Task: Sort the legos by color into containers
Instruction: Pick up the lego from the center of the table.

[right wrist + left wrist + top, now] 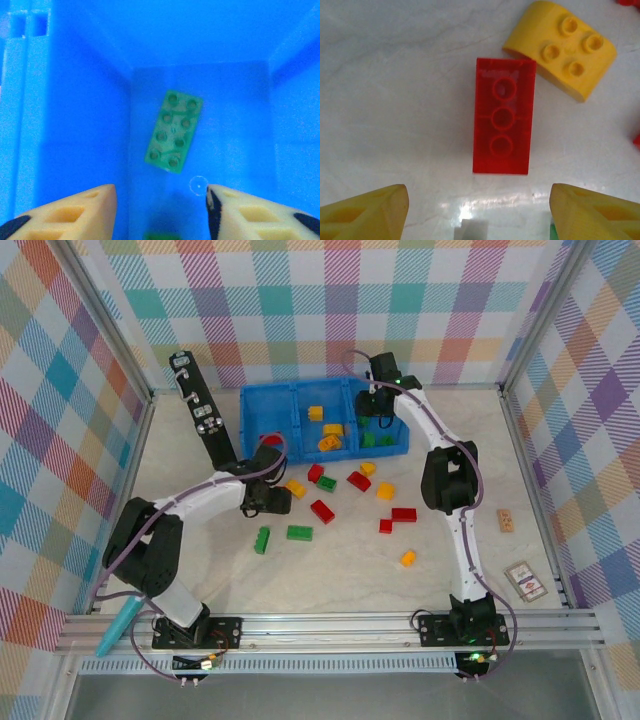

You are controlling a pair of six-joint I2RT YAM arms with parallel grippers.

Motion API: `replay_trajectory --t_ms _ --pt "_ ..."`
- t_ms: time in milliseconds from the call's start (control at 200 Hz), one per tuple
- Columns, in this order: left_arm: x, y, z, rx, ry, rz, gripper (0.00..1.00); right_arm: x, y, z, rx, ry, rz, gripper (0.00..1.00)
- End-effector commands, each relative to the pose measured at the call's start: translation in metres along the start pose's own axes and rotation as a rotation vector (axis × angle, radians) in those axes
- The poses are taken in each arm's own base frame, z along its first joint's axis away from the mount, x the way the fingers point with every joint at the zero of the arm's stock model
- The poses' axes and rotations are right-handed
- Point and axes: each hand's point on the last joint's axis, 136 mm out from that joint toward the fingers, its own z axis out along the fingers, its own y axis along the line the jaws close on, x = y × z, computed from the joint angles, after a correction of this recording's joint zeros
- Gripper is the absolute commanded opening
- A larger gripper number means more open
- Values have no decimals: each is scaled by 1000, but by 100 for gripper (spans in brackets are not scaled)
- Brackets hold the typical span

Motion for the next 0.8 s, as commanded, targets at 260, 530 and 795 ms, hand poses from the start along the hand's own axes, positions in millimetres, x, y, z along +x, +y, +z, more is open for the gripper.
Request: replay_trajectory --t_ms 260,530,795 --pt "-21 -14 29 21 -7 27 68 -8 17 -66 -21 -43 -72 57" --pt "-12 -16 51 12 61 40 43 9 19 -135 -28 -88 -127 61" --pt "-4 -12 54 -2 83 41 22 81 -8 -189 35 -36 -75 63"
